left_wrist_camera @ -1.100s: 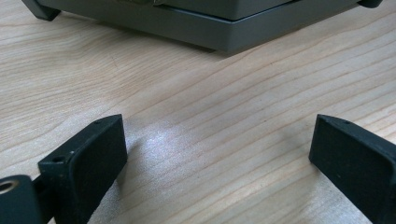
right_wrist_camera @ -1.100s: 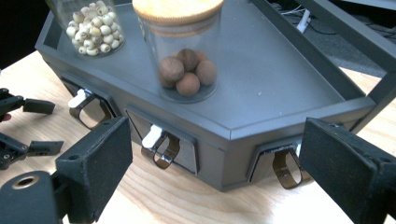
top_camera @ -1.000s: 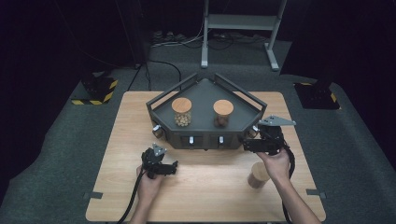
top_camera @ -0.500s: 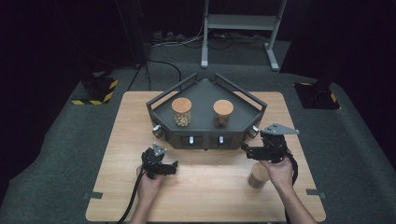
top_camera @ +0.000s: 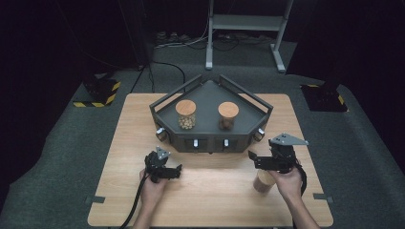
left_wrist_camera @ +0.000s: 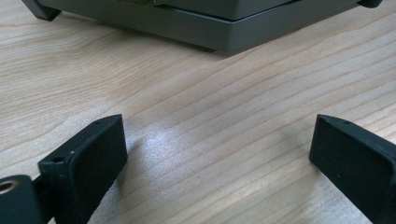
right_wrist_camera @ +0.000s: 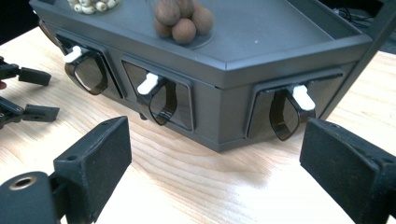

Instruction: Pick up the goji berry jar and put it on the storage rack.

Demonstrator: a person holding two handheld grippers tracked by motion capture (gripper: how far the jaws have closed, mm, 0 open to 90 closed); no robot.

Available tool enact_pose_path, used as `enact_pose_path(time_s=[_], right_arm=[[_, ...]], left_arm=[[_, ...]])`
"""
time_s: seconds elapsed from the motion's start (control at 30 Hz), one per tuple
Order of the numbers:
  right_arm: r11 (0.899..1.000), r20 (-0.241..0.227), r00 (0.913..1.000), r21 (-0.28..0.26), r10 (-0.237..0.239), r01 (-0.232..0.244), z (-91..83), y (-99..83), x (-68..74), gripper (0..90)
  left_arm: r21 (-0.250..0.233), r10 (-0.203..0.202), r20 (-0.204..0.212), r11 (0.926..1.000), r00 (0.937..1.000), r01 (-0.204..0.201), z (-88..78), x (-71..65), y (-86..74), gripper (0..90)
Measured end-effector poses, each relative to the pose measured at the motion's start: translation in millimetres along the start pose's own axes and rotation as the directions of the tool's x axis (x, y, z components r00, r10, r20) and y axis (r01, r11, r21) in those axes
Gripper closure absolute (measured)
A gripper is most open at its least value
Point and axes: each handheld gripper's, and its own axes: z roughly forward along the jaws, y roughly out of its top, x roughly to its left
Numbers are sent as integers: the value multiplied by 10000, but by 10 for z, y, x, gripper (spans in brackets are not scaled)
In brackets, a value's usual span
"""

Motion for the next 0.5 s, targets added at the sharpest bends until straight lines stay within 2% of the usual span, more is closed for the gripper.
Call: enact_pose_path(time_s=[0.5], right_arm=[[9999,76,9999,53,109,-110,-27,-217,-28,82]], left_arm=[[2,2,0,10000,10000,-2,0,0,0,42]])
